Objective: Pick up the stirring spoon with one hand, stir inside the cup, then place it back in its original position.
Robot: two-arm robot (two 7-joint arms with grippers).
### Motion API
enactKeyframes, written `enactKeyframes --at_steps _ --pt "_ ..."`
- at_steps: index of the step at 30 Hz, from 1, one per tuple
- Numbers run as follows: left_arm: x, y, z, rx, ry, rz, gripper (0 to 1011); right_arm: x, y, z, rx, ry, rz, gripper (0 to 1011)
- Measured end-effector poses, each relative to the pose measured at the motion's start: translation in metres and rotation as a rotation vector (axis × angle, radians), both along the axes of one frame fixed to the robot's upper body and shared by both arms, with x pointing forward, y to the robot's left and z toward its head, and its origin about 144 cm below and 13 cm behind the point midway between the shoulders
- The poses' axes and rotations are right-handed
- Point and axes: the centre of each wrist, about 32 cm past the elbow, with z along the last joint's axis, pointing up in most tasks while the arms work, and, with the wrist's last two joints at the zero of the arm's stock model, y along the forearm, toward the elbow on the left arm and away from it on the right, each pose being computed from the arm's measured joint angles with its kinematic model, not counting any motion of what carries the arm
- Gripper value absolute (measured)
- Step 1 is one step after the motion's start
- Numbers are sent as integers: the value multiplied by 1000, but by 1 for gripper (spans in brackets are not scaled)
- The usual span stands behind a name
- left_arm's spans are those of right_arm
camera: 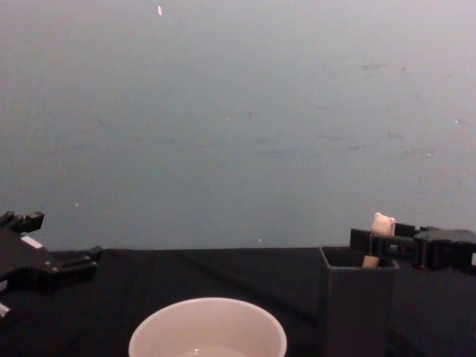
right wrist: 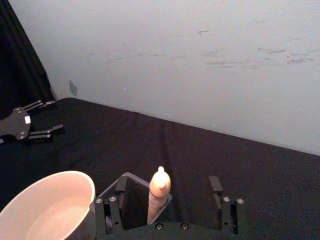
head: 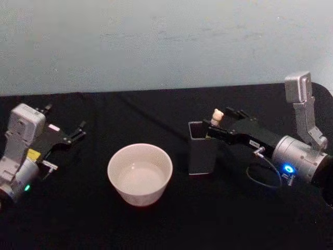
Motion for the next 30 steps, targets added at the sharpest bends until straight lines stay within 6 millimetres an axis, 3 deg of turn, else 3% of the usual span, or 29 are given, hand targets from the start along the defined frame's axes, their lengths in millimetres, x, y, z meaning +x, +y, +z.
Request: enactKeyframes --at_steps 24,30 --pt "0 0 0 0 0 0 1001 0 1 0 2 -1 -2 1000" --pt "0 0 0 0 0 0 1001 0 1 0 2 -1 -2 868"
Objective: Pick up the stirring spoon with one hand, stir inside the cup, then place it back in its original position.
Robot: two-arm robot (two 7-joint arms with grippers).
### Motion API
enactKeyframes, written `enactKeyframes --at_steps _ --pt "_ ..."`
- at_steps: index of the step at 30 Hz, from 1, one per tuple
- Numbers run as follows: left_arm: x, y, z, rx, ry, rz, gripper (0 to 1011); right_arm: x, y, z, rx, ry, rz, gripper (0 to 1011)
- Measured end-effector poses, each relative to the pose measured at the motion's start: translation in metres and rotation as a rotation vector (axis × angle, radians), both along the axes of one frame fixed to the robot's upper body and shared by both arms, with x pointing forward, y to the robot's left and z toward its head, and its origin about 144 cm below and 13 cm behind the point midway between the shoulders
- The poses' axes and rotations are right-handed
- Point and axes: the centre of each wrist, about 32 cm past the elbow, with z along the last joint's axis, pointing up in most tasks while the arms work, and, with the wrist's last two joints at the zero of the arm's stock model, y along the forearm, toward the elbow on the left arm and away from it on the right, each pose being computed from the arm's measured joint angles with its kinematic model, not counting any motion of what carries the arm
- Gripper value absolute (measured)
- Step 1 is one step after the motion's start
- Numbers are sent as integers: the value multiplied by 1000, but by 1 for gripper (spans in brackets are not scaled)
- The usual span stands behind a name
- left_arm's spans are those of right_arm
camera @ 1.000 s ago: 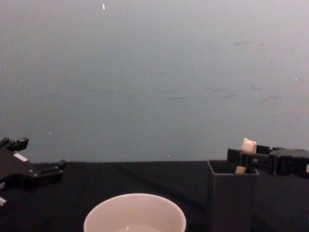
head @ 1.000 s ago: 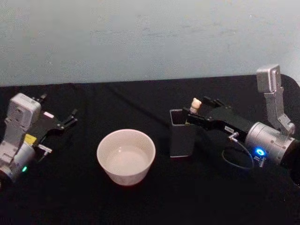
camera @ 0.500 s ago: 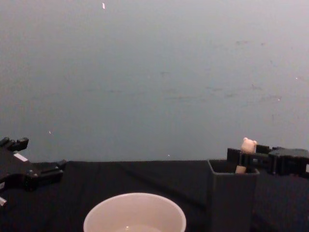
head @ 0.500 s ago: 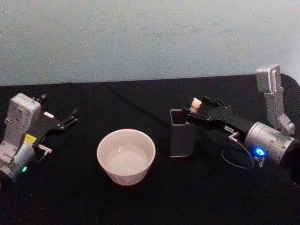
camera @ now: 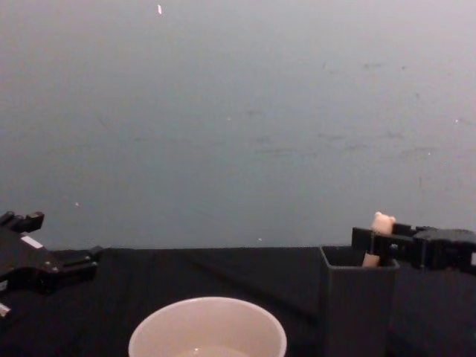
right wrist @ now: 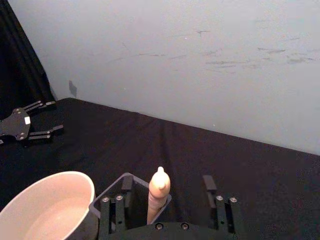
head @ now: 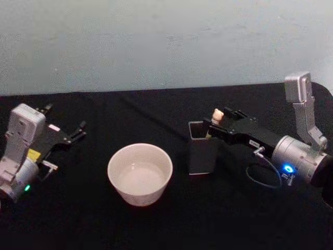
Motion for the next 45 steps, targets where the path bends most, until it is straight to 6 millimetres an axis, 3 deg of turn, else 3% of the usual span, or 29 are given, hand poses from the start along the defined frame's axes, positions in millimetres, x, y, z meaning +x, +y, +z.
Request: enactKeyframes --at_steps 14,15,21,45 --pt "0 0 0 0 0 0 1001 0 0 0 0 0 0 477" --pt "0 0 0 0 0 0 1001 0 0 0 0 0 0 405" --pt "0 0 0 0 0 0 1001 0 0 0 -1 0 0 218" --pt "0 0 0 0 0 0 1001 0 0 0 -1 0 0 213"
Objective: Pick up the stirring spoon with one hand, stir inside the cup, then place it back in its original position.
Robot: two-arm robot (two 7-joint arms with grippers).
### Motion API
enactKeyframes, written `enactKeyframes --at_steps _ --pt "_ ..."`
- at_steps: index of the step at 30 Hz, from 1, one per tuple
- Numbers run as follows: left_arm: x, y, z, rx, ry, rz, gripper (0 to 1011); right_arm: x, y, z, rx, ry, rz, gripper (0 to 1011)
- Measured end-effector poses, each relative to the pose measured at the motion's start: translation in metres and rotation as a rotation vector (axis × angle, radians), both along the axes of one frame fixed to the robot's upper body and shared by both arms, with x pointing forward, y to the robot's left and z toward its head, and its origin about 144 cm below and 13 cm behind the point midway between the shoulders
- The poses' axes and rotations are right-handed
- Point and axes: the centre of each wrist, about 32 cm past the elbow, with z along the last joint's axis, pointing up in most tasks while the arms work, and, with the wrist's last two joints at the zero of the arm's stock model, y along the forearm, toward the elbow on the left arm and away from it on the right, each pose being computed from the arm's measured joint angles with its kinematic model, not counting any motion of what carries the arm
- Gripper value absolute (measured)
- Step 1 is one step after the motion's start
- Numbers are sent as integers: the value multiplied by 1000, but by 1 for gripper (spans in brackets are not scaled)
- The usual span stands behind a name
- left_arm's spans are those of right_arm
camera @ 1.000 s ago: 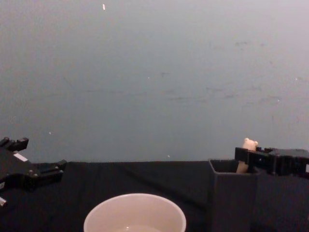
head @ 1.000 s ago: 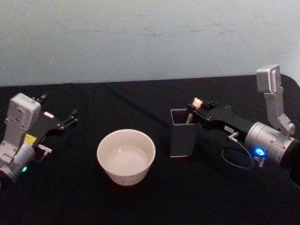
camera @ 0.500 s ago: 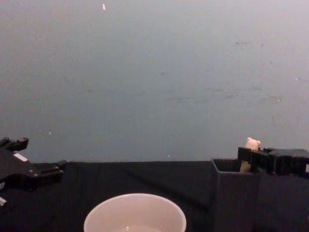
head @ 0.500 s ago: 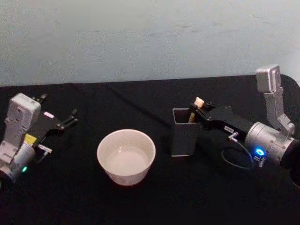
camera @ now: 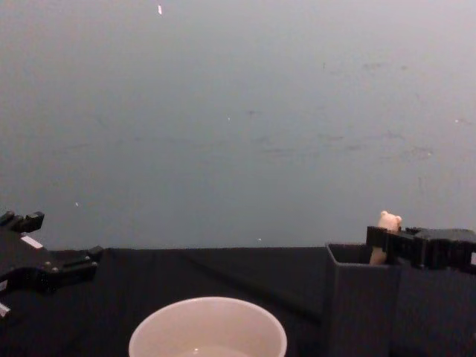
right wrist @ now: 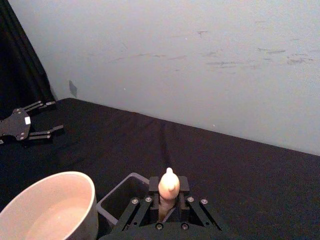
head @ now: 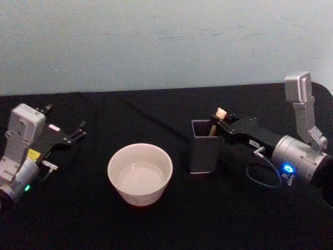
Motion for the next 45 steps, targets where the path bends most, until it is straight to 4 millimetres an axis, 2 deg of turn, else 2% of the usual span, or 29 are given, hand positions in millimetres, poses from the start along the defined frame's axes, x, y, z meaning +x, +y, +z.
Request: enactKeyframes --at_steps 18,31,45 --pt "0 0 0 0 0 0 1001 3 -5 12 52 29 37 212" --pt "0 0 0 0 0 0 1001 0 -11 33 101 -41 32 212" --pt "0 0 0 0 0 0 1001 -5 -21 65 202 -69 47 212"
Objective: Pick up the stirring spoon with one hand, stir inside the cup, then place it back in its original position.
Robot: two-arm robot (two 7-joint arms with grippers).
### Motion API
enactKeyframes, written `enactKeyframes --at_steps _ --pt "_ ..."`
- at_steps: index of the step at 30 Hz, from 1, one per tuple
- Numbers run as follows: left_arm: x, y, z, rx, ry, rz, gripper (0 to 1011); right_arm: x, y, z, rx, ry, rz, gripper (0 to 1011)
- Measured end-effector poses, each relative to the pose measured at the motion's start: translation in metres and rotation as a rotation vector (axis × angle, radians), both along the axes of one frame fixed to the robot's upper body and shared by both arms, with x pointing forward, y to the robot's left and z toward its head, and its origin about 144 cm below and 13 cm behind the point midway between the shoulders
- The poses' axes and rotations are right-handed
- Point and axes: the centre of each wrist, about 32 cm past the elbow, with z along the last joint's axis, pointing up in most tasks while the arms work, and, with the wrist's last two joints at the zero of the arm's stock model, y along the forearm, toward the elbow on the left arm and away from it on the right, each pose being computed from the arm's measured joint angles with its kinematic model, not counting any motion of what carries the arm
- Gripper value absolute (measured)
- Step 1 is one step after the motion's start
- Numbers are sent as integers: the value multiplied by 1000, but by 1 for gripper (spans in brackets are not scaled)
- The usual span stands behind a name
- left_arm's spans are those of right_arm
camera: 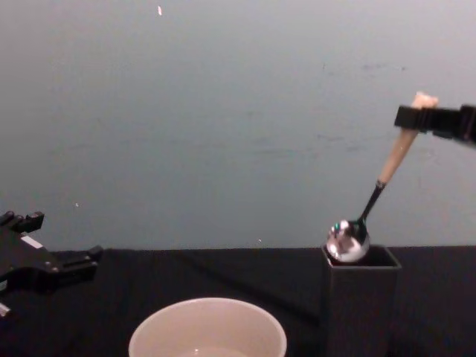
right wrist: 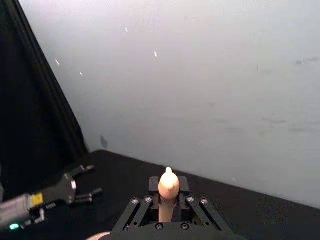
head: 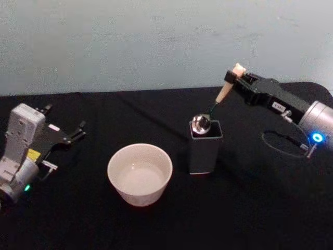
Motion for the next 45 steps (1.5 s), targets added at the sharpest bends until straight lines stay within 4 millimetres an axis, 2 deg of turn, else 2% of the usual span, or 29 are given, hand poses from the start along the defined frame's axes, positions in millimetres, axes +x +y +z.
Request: enactKeyframes --at_steps 6,19,32,45 --pt "0 0 0 0 0 0 1001 3 1 7 29 -14 14 212" --pt "0 0 0 0 0 0 1002 9 30 1 36 -2 102 212" --pt "0 0 0 0 0 0 1001 11 64 -25 -53 18 217 212" --pt "0 0 0 0 0 0 1001 9 86 -45 -124 4 302 212"
